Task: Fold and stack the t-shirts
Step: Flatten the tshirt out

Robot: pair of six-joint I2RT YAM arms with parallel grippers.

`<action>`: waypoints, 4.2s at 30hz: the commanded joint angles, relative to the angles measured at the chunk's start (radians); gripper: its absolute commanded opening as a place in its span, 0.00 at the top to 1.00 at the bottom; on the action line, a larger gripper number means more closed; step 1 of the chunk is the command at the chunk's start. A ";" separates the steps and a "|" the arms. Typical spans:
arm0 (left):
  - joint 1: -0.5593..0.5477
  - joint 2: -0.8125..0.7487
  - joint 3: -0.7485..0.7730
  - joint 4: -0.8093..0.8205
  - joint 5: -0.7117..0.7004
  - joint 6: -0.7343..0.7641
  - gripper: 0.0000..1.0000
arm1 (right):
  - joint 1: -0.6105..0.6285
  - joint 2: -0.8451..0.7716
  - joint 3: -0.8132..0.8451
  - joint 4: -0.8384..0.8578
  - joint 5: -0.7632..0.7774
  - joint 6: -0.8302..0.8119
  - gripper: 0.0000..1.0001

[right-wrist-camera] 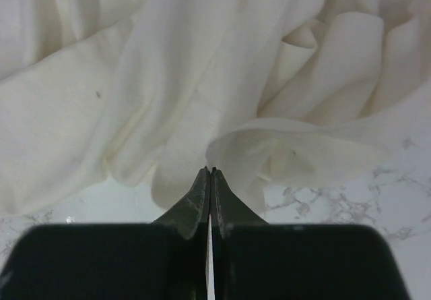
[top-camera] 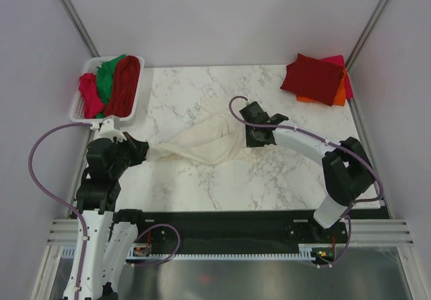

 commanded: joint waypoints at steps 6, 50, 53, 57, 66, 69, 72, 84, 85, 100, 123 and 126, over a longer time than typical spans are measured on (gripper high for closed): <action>0.003 -0.031 0.028 0.007 -0.029 0.021 0.98 | -0.296 -0.454 -0.103 -0.157 0.227 -0.026 1.00; 0.003 -0.040 0.021 0.005 -0.034 0.013 0.98 | -0.312 0.357 0.495 -0.030 0.081 -0.071 0.21; 0.003 -0.039 0.021 0.004 -0.040 0.013 0.98 | -0.314 0.372 0.493 -0.026 0.063 -0.060 0.25; 0.003 -0.036 0.021 0.005 -0.043 0.011 0.98 | -0.314 0.393 0.477 -0.020 0.049 -0.048 0.32; 0.003 -0.020 0.023 0.007 -0.043 0.013 0.98 | -0.312 0.416 0.417 0.015 0.031 -0.034 0.36; 0.003 -0.017 0.023 0.005 -0.045 0.013 0.98 | -0.314 0.419 0.406 0.024 0.029 -0.029 0.38; 0.003 -0.013 0.023 0.005 -0.043 0.013 0.98 | -0.312 0.430 0.403 0.032 0.023 -0.029 0.39; 0.004 -0.004 0.023 0.005 -0.049 0.013 0.98 | -0.314 0.407 0.366 0.036 0.049 -0.023 0.74; 0.006 -0.003 0.023 0.005 -0.046 0.013 0.98 | -0.314 0.395 0.362 0.036 0.052 -0.025 0.74; 0.014 -0.005 0.024 0.005 -0.049 0.013 0.98 | -0.312 0.232 0.340 -0.039 0.159 -0.066 0.91; 0.014 -0.016 0.024 0.000 -0.061 0.011 0.98 | -0.311 0.269 0.288 0.046 0.067 -0.081 1.00; 0.014 -0.013 0.026 -0.001 -0.069 0.011 0.98 | -0.309 0.246 0.311 0.038 0.064 -0.086 1.00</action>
